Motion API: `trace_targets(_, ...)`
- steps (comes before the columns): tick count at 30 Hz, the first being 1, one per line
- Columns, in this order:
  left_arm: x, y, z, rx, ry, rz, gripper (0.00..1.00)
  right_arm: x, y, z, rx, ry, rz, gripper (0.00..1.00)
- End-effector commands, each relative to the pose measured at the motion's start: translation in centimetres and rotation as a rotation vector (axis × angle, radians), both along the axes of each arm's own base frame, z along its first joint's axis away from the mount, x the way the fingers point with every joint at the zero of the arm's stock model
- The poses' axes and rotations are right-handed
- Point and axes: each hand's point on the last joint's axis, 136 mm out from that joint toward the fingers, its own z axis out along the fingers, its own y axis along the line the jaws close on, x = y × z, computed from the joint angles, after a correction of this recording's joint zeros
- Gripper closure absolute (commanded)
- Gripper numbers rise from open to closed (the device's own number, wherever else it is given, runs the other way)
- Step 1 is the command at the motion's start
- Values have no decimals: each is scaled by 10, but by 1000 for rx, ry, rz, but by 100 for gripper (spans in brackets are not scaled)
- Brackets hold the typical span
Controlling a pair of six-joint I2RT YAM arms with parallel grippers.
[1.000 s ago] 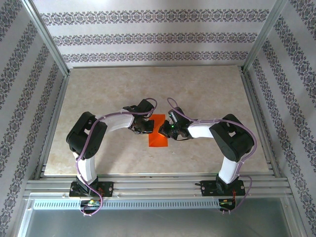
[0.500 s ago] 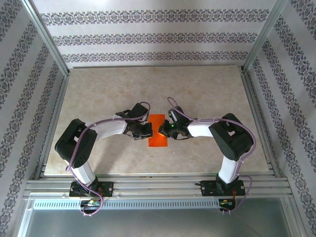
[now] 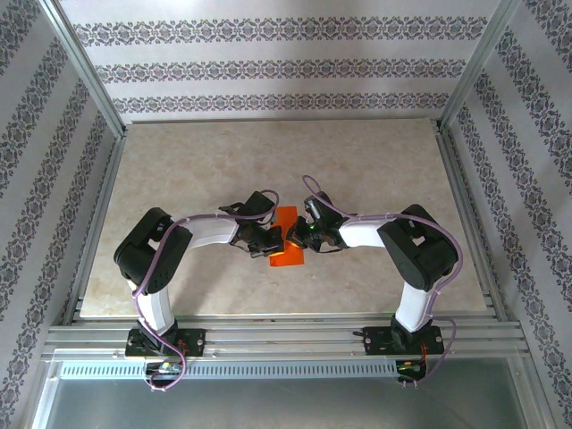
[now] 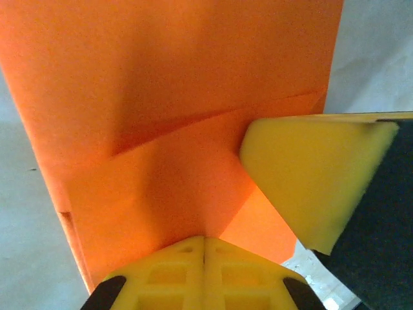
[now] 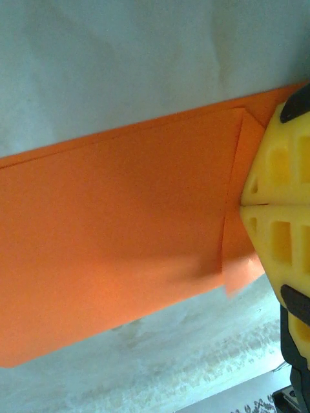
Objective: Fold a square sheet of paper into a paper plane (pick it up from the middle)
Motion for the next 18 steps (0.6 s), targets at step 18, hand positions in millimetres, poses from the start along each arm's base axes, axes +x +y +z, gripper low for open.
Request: trace_targets(18, -75, 43, -15, 190, 125, -150, 100, -34, -35, -58, -187, 198, -33, 100)
